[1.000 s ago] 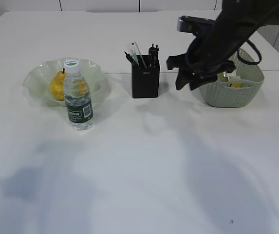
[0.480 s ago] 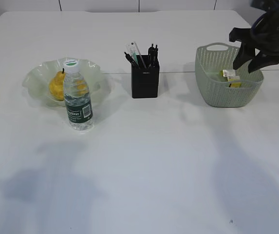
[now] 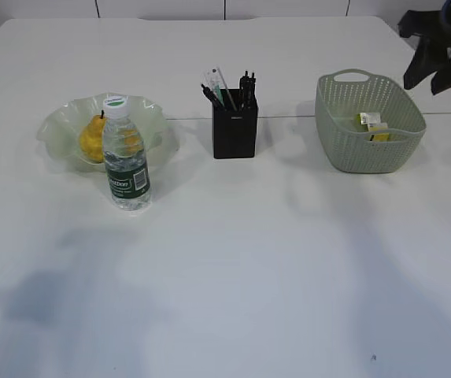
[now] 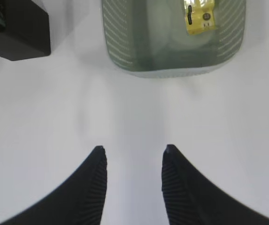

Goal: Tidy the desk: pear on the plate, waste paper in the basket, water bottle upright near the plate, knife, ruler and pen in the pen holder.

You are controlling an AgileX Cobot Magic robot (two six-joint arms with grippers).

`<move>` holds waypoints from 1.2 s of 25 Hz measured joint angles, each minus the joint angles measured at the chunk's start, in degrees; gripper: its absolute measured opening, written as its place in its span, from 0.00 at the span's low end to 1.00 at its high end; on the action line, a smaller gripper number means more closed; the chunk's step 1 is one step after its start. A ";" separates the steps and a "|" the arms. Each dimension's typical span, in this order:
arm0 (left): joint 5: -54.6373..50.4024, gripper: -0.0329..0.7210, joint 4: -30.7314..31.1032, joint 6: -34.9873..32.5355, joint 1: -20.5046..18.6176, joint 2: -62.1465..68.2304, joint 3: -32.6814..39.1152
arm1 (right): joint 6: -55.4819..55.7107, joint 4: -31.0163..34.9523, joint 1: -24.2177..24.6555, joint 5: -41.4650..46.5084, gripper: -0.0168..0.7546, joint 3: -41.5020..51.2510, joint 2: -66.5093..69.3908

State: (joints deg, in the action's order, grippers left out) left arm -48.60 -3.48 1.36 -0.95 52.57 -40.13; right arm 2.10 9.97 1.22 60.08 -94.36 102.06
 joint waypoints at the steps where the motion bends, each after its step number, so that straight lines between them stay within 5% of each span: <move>1: 0.03 0.52 0.00 0.00 0.00 0.00 0.00 | 0.00 -0.33 0.00 0.37 0.40 0.95 -1.30; 10: -2.54 0.68 -1.02 0.00 0.00 -0.26 0.00 | 0.00 -3.18 0.00 1.03 0.40 15.09 -16.76; 30: -23.63 0.69 3.79 3.57 0.00 -37.60 0.00 | 2.58 -9.14 0.00 10.15 0.40 37.87 -57.51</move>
State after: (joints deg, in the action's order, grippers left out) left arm -72.23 0.31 4.93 -0.95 14.96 -40.13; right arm 4.67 0.83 1.22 70.23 -56.49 44.55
